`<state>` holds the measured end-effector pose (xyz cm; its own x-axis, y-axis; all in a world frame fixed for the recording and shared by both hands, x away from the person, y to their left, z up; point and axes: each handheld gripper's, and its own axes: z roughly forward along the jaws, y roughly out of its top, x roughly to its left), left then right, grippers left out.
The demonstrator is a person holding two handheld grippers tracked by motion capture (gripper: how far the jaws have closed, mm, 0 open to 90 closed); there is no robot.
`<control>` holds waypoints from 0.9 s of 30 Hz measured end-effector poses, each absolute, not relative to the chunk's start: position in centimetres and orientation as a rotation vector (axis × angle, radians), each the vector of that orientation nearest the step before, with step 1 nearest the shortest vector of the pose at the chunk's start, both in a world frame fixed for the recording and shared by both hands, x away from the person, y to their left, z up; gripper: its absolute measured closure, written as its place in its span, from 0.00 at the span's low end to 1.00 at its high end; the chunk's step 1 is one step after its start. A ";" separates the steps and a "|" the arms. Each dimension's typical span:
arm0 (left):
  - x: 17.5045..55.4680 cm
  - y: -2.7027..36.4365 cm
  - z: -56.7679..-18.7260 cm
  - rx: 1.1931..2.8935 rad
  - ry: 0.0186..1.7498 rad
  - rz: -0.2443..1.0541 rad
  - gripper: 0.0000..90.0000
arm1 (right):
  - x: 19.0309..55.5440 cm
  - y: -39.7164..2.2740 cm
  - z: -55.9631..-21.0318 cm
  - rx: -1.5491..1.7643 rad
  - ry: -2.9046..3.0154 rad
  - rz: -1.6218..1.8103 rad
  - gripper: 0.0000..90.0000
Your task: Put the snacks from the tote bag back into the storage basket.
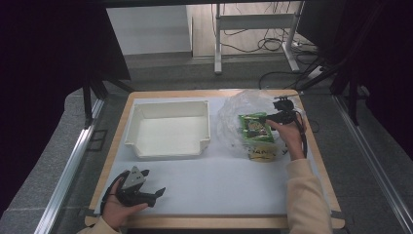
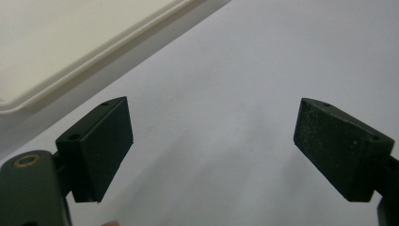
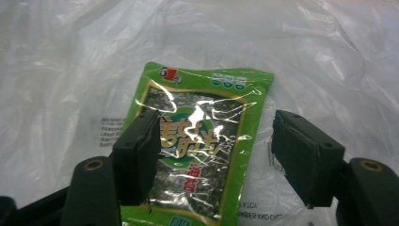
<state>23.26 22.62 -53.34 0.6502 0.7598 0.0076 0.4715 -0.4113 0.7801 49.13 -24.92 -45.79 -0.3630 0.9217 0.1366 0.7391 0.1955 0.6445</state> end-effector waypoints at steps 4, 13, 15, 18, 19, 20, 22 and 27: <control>23.2 22.6 -53.3 2.081 0.954 0.467 0.14 | 49.8 -24.7 -46.7 1.602 2.207 0.894 0.40; 23.3 22.6 -53.4 2.086 0.955 0.463 0.14 | 50.5 -24.9 -47.7 1.634 2.232 0.854 0.52; 23.3 22.6 -53.4 2.086 0.954 0.464 0.14 | 50.6 -25.0 -47.9 1.641 2.237 0.856 0.54; 23.3 22.6 -53.4 2.088 0.954 0.463 0.14 | 50.7 -25.1 -48.1 1.651 2.237 0.846 0.56; 23.3 22.6 -53.4 2.089 0.954 0.463 0.14 | 50.8 -25.1 -48.2 1.653 2.241 0.835 0.56; 23.3 22.6 -53.4 2.089 0.954 0.463 0.14 | 50.8 -25.1 -48.3 1.650 2.251 0.828 0.57; 23.3 22.5 -53.4 2.090 0.953 0.463 0.14 | 50.9 -25.0 -48.6 1.649 2.253 0.810 0.59; 23.3 22.6 -53.4 2.085 0.955 0.464 0.14 | 51.0 -24.8 -48.7 1.664 2.244 0.775 0.65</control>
<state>23.31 22.63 -53.35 0.6511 0.7590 0.0068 0.4738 -0.4135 0.7775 51.00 -24.77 -48.66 -0.3215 0.9398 0.1162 0.8111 0.2099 0.5459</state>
